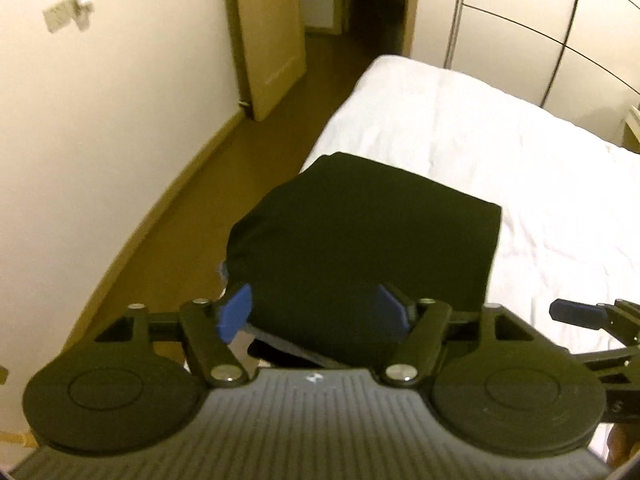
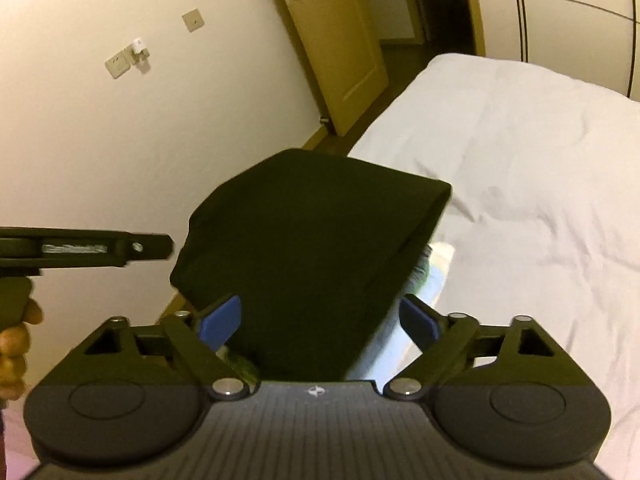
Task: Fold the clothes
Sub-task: 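Open both grippers and release the pants on the stack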
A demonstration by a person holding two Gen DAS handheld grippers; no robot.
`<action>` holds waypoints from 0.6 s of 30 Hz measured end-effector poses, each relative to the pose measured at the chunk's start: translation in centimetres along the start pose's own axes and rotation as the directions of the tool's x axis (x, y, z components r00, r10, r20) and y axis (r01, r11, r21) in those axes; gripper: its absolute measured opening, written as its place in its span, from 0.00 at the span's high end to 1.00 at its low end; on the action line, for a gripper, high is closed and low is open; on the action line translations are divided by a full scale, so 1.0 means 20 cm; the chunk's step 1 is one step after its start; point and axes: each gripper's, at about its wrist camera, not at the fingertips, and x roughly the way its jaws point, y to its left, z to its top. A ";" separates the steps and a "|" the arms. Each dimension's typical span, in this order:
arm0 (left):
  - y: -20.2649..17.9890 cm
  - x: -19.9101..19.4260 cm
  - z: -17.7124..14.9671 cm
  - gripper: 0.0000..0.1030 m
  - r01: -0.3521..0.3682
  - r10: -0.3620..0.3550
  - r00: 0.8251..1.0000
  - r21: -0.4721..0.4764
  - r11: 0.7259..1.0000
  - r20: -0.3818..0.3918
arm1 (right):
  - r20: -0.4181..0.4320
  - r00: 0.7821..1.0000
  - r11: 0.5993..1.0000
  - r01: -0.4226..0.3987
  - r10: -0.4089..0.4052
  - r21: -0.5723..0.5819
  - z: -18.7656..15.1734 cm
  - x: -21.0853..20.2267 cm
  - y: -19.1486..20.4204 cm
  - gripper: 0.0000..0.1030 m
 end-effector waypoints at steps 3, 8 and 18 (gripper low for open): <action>-0.10 -0.15 -0.07 0.27 -0.038 0.039 0.999 -0.039 0.999 0.023 | -0.017 1.000 1.000 -0.013 0.013 -0.010 -0.03 -0.09 -0.03 0.13; -0.26 -0.36 -0.21 0.18 -0.099 0.105 0.993 -0.128 0.987 0.046 | -0.054 0.997 0.996 -0.059 0.055 -0.066 0.00 -0.18 -0.17 0.13; -0.70 -0.77 -0.56 0.10 -0.224 0.247 0.967 -0.258 0.940 0.062 | -0.074 0.989 0.963 -0.141 0.127 -0.231 -0.21 -0.60 -0.41 0.13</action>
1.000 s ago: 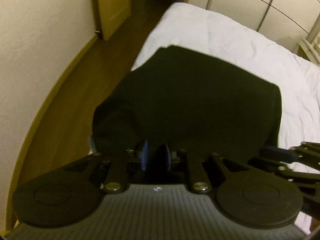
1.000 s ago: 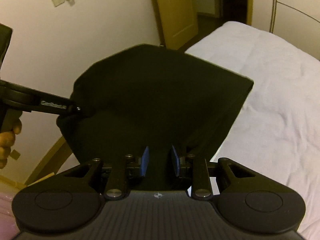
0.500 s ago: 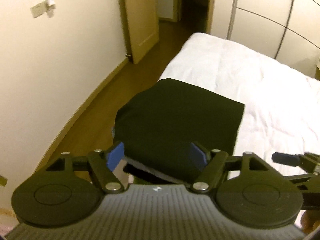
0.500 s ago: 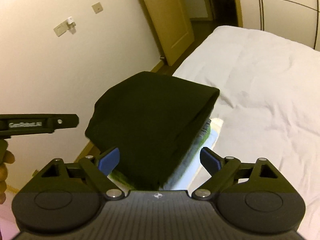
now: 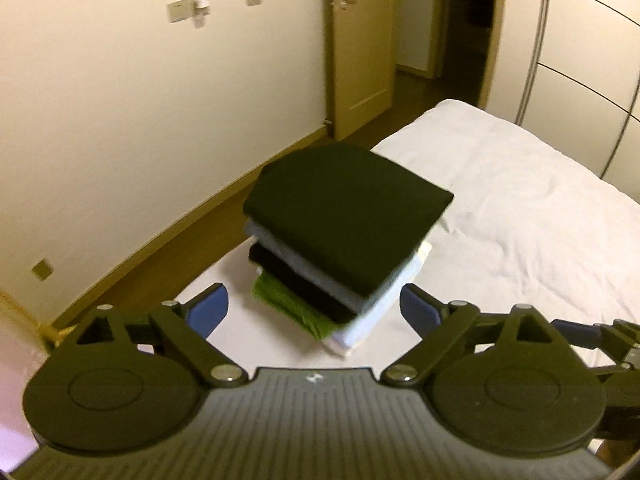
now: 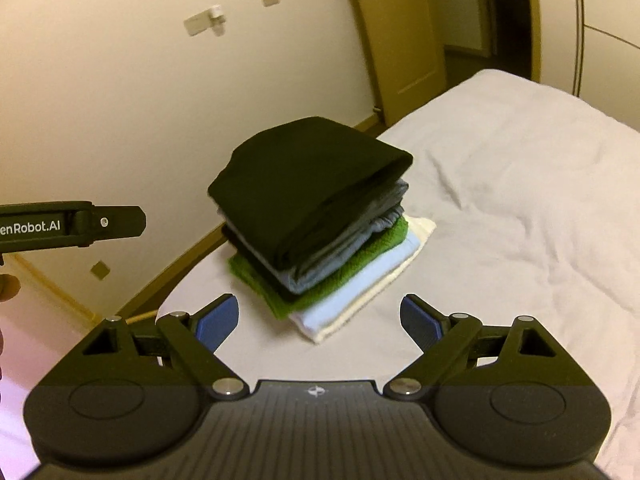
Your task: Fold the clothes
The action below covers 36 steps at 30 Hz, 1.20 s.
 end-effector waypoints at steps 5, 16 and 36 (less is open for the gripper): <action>-0.11 -0.22 -0.17 0.01 -0.054 0.054 0.998 -0.014 0.998 0.019 | 0.007 0.999 0.998 -0.039 0.039 -0.040 -0.10 -0.18 -0.04 0.13; -0.18 -0.33 -0.28 0.01 -0.101 0.102 0.995 -0.035 0.994 0.016 | 0.104 0.994 0.993 0.030 -0.018 -0.114 -0.15 -0.38 -0.04 0.00; 0.01 0.08 -0.32 0.01 -0.069 0.062 0.991 -0.058 0.996 -0.115 | -0.004 0.997 0.997 0.081 -0.081 -0.009 -0.09 -0.04 0.00 0.00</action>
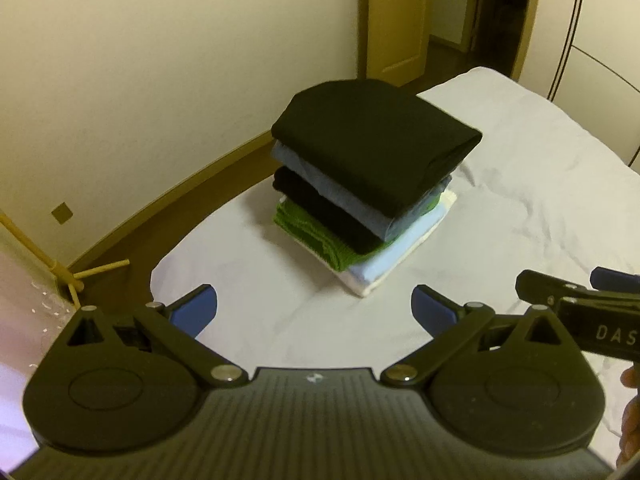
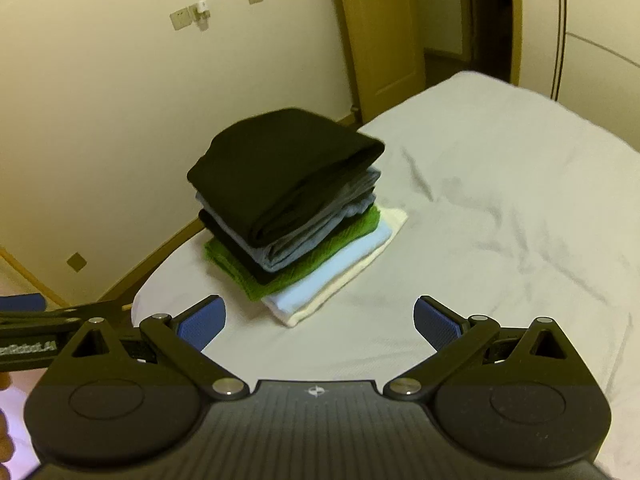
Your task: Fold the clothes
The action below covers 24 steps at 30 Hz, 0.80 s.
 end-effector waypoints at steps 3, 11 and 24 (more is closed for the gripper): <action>-0.02 0.00 -0.03 0.01 -0.011 0.011 1.000 0.001 1.000 0.018 | -0.022 0.999 1.000 -0.029 0.029 -0.004 -0.01 0.03 -0.02 0.00; -0.13 0.02 -0.11 0.01 -0.082 0.081 0.997 -0.098 0.992 -0.012 | -0.076 0.994 0.993 -0.085 0.079 -0.079 -0.01 0.11 -0.09 0.00; -0.49 -0.05 -0.32 0.01 -0.215 0.210 0.977 -0.245 0.946 -0.044 | -0.143 0.983 0.935 -0.159 0.118 -0.317 -0.06 0.15 -0.35 0.00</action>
